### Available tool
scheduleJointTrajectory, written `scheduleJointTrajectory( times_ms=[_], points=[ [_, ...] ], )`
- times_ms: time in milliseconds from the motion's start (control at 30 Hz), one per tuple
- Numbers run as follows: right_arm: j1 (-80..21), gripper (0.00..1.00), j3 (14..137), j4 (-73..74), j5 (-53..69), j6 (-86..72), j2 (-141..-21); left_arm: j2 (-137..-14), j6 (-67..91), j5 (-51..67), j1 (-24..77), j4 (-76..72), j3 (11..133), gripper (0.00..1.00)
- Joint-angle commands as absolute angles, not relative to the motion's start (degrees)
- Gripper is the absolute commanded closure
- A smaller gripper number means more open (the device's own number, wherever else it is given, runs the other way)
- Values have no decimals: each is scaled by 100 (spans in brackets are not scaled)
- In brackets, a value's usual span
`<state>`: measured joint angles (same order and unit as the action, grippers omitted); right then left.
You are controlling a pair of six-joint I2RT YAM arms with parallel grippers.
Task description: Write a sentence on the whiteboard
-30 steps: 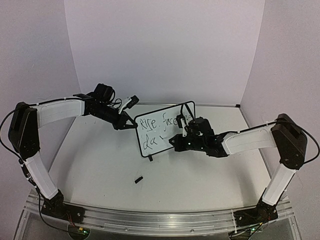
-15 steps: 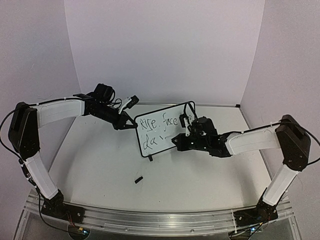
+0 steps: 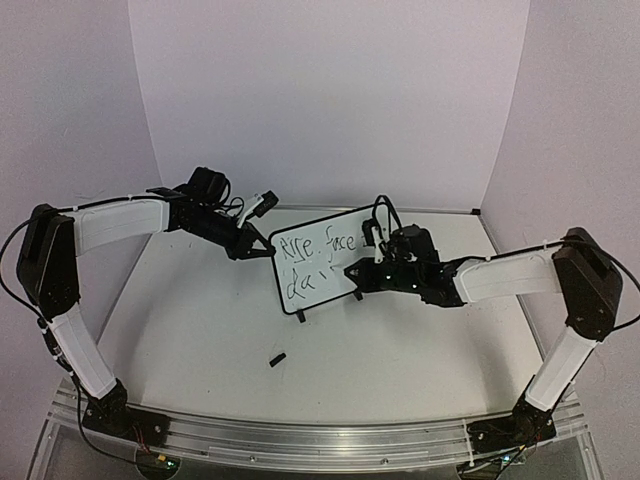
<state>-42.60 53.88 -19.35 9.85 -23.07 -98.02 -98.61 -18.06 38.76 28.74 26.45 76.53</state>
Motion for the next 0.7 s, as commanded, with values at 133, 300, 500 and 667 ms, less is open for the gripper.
scheduleJointTrajectory(
  times_ms=[133,300,500,667],
  points=[
    [-4184,100,5663,-2180,1282,-2369,-10007,-10168,-2033,3447,3032,3392,7550,100],
    [-4184,100,5596,-2162,1368,-2416,-10138,-10179,-2037,3446,3033,3393,7550,100],
    [-4186,100,5425,-2161,1394,-2493,-10177,-10187,-2033,3448,3032,3389,7552,100],
    [-4196,100,5404,-2183,1474,-2547,-10298,-10189,-2031,3451,3034,3392,7559,100]
  ],
)
